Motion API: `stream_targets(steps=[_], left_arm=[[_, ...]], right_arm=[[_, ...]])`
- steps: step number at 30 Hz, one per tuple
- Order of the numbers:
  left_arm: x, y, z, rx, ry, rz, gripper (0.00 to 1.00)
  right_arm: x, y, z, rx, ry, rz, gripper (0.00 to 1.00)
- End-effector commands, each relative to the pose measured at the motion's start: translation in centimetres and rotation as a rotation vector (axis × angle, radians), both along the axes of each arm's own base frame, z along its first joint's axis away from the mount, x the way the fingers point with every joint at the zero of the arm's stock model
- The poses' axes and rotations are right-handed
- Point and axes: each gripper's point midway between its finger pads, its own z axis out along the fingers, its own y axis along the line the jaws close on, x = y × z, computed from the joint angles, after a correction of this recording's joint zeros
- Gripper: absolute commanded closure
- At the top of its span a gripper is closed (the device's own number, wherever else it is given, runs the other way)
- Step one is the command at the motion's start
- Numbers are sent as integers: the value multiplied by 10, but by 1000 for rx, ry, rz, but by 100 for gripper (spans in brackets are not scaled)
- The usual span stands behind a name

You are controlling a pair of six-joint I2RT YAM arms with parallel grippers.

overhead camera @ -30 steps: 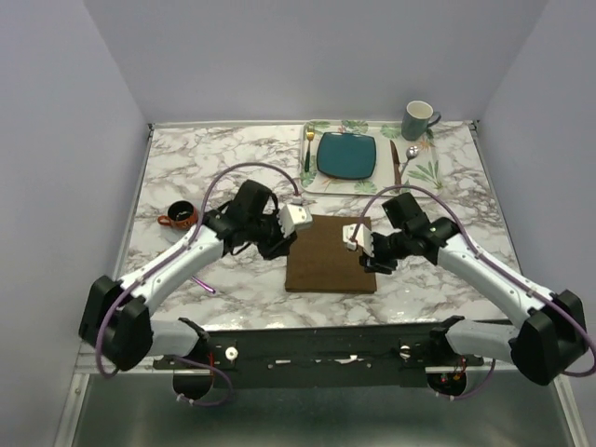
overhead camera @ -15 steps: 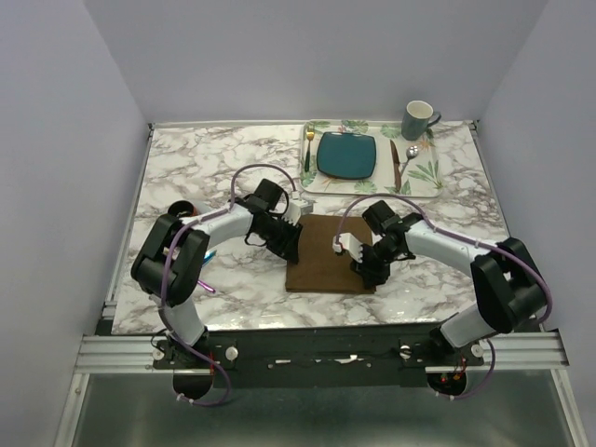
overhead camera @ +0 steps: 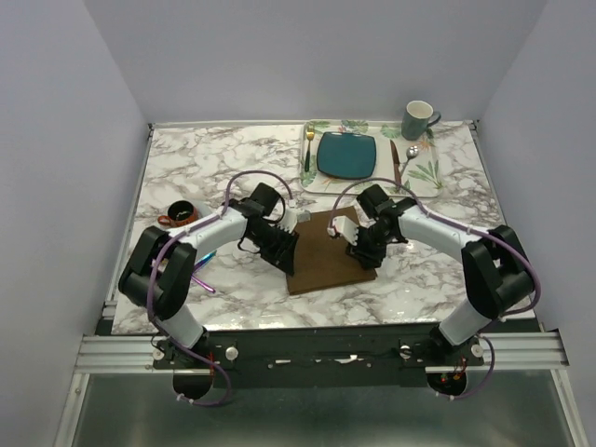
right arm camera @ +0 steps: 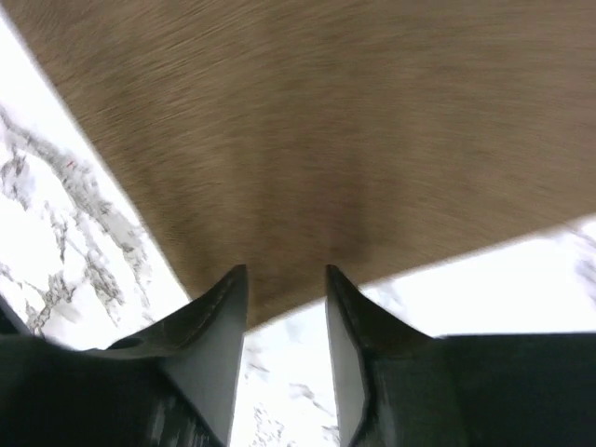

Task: Fold the napkin into a case and place the utensils inside
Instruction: Move the lower triangle-folded napkin to the center of the board.

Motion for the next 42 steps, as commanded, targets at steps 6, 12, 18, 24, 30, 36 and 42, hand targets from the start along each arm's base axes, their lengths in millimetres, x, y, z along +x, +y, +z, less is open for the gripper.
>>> stream_targets(steps=[6, 12, 18, 24, 30, 36, 42], left_arm=[[84, -8, 60, 25, -420, -159, 64], [121, 0, 11, 187, -476, -247, 66], [102, 20, -21, 296, -394, -346, 75], [18, 22, -26, 301, -219, -415, 83], [-14, 5, -8, 247, -120, -322, 80], [18, 2, 29, 117, -199, -181, 74], [33, 15, 26, 120, -181, -109, 74]], right_arm=[[10, -3, 90, 216, 64, -343, 36], [-16, -10, 64, 210, 351, -645, 33], [-12, -31, 48, 212, 572, -930, 29], [-11, -33, 39, 207, 697, -1034, 26], [-23, -22, 29, 204, 868, -1039, 23], [-13, -22, 16, 172, 898, -1054, 26], [11, -31, -1, 132, 845, -1082, 43]])
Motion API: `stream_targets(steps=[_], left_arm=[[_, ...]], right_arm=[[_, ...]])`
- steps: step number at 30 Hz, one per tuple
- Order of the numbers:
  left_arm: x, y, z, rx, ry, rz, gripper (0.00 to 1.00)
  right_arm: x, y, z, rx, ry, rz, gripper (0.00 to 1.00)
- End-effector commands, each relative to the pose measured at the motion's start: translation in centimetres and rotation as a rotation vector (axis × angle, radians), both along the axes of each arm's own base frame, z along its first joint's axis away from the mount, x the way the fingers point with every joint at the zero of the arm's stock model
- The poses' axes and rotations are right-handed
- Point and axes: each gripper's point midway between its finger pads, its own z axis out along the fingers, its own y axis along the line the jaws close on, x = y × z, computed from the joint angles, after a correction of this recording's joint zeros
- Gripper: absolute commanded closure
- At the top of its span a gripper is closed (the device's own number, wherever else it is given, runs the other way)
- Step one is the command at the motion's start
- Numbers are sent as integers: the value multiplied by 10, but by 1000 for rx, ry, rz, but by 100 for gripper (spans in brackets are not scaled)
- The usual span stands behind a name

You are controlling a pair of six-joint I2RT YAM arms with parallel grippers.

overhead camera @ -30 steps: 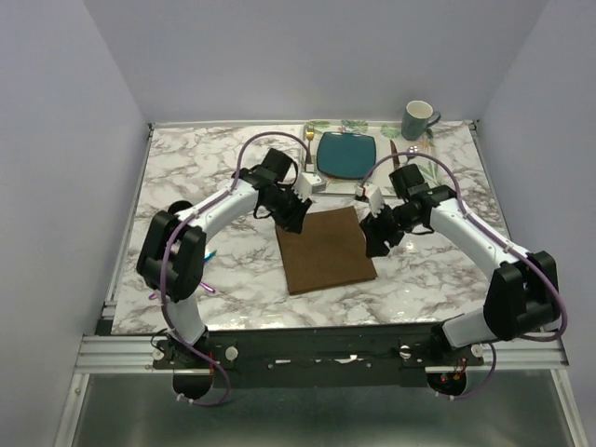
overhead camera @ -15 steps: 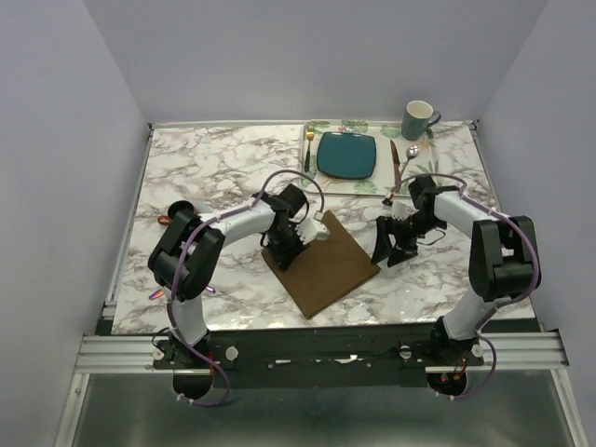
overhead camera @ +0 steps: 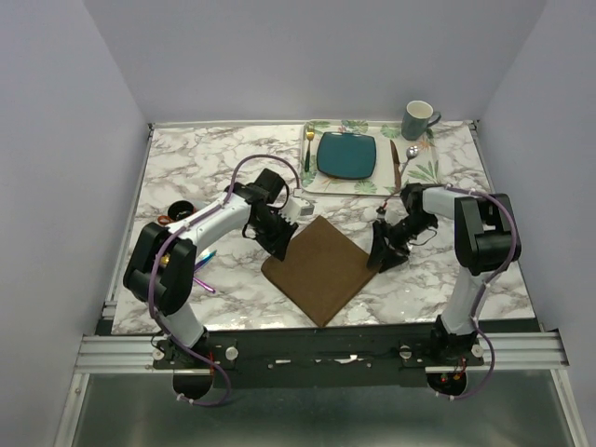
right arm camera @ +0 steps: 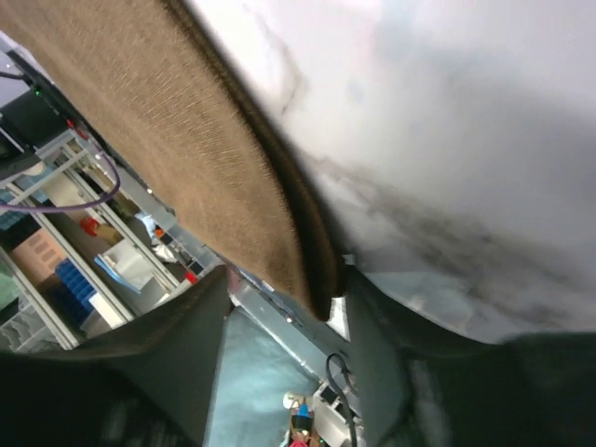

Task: Fold the napkin into a case and place the utensils inside
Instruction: Move the lower triangle-folded napkin to the center of the board.

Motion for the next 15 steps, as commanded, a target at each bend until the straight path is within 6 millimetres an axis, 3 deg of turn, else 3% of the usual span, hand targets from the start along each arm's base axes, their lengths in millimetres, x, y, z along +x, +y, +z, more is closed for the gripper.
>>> stream_targets(steps=[1, 6, 8, 9, 12, 13, 15], left_arm=[[1, -5, 2, -58, 37, 38, 74], [1, -10, -6, -81, 56, 58, 75], [2, -15, -8, -103, 71, 58, 75], [3, -16, -9, -109, 74, 64, 75], [5, -23, -12, -130, 95, 73, 76], [6, -24, -12, -133, 100, 81, 75], [7, -28, -14, -143, 118, 89, 75]], right_arm=[[28, -4, -8, -31, -33, -9, 45], [57, 0, -9, -11, -97, 1, 62], [64, 3, -8, 13, -94, 10, 62], [76, 4, -3, 23, -132, 28, 59], [74, 1, 10, 34, -152, 76, 48], [71, -4, 9, 4, -162, 94, 40], [66, -11, 12, -30, -197, 126, 35]])
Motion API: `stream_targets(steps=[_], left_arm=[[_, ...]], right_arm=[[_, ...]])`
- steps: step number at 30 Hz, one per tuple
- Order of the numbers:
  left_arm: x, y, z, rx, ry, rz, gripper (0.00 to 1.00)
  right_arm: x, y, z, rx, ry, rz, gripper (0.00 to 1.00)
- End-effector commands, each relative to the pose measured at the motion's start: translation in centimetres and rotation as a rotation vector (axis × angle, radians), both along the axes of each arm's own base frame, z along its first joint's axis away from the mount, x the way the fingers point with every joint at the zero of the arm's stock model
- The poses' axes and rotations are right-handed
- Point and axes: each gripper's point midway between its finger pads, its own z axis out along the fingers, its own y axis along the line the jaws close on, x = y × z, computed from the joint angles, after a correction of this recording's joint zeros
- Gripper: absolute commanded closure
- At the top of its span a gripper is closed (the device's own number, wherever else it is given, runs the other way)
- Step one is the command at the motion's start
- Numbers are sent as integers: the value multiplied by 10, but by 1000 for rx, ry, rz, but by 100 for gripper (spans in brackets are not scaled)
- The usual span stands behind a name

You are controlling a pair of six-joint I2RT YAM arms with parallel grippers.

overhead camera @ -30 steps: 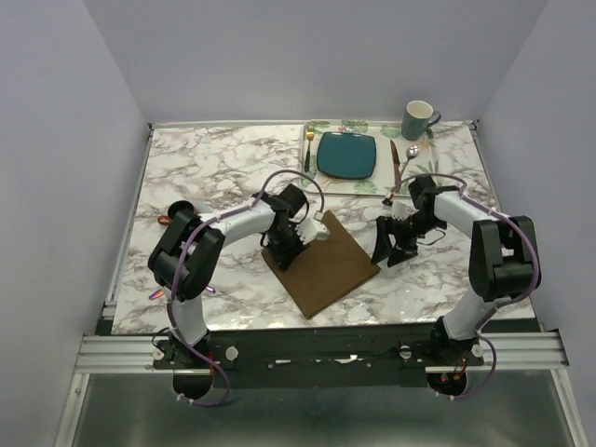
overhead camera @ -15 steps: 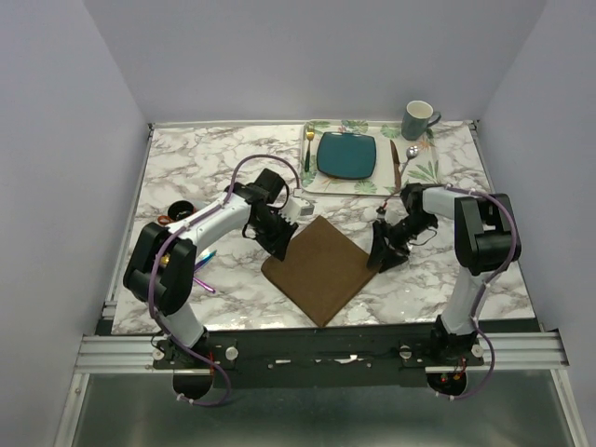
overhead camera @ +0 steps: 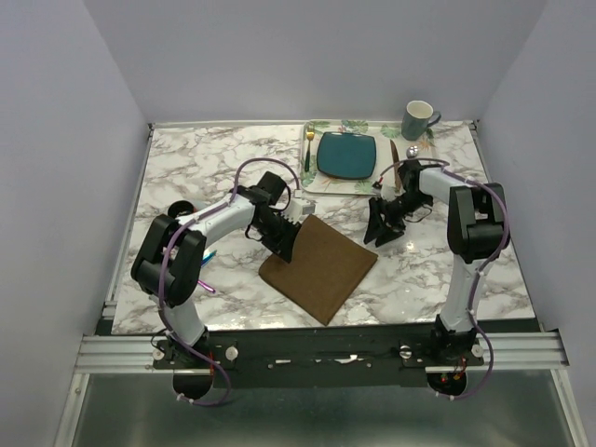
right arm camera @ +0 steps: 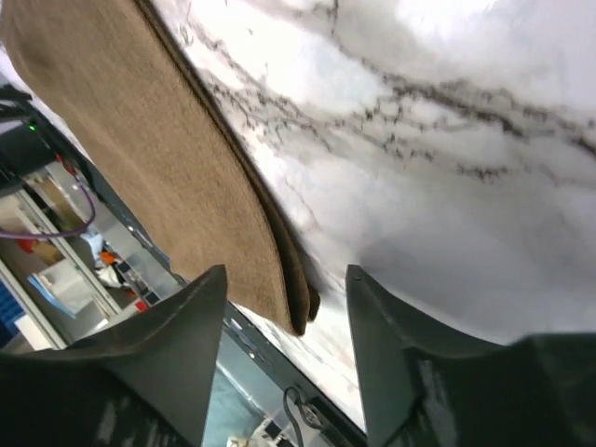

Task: Fold the napkin into a case and place the utensils inside
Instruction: Move the lower triangle-folded napkin to the center of the board, then pick up the lower triangle-folded napkin from the center of the board.

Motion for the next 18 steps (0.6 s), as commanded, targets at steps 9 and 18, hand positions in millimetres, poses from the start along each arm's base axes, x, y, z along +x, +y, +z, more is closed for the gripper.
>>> stream_targets(steps=[9, 18], left_arm=[[-3, -13, -9, -60, 75, 15, 75], [-7, -10, -15, -46, 98, 17, 76]], right_arm=[[-44, -13, -11, -21, 72, 64, 32], [-28, -2, -11, 41, 62, 37, 60]])
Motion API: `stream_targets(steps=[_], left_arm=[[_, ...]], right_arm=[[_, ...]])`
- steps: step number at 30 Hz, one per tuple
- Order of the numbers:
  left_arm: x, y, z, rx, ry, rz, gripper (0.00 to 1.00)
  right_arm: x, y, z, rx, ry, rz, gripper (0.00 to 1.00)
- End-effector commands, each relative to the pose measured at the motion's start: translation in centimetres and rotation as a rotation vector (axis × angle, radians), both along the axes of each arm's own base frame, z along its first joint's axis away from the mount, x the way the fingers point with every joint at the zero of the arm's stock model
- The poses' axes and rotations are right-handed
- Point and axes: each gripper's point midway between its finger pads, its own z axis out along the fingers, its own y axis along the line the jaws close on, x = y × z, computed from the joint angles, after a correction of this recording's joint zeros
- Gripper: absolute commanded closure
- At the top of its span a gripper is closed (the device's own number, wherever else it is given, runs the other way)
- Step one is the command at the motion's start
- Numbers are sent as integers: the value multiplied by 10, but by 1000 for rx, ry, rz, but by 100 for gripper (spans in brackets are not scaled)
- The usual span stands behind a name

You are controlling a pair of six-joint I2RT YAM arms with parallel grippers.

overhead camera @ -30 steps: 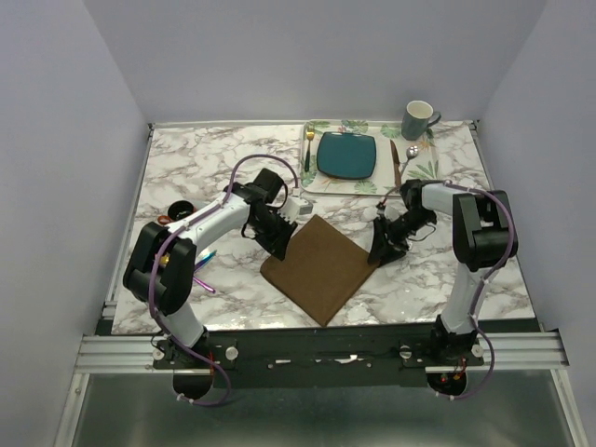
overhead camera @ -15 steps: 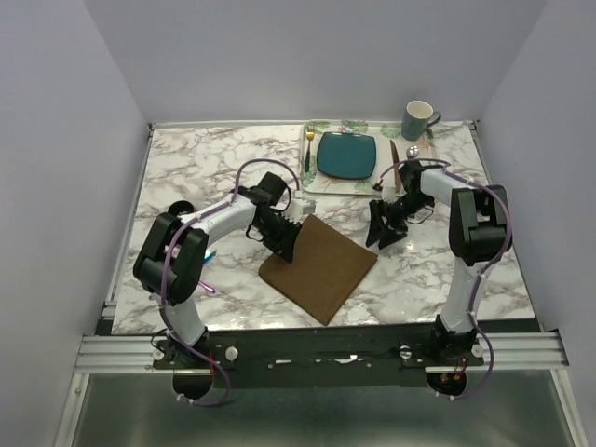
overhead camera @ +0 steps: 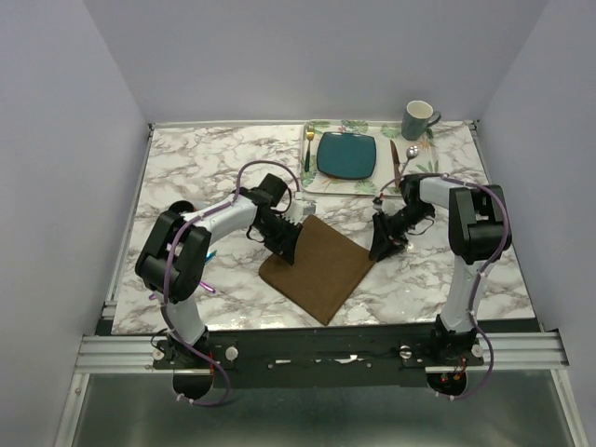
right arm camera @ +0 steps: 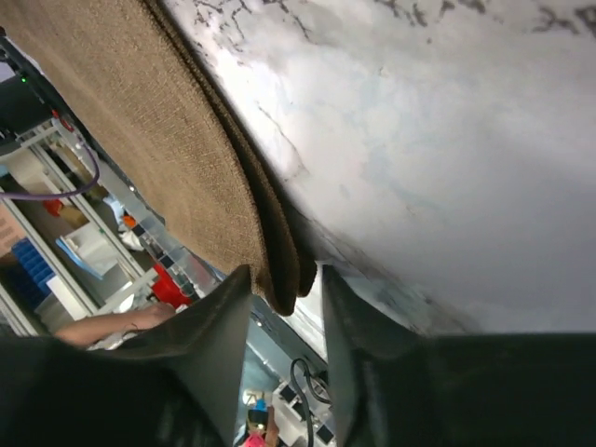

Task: Fold the napkin into a case and place the utensils inside
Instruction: Pick up the lower triangle-folded napkin from the center of the board.

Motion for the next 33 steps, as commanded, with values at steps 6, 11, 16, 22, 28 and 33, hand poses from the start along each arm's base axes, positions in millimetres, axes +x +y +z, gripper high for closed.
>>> stream_targets(steps=[6, 11, 16, 22, 28, 33], left_arm=[[-6, -3, -6, -16, 61, 8, 75], [-1, 0, -10, -34, 119, 82, 74], [2, 2, -18, -43, 179, 147, 77], [-1, 1, -30, -31, 237, 180, 81], [-3, 1, -38, -16, 269, 207, 85], [-4, 3, -45, -6, 289, 232, 88]], right_arm=[[31, 5, 10, 47, -100, 14, 90], [31, 10, 26, 77, -132, 36, 100], [24, 15, 35, 65, -225, 114, 99], [15, 29, 39, 19, -330, 204, 99], [9, 43, 44, -23, -425, 299, 99], [-6, 62, 46, -29, -471, 398, 100]])
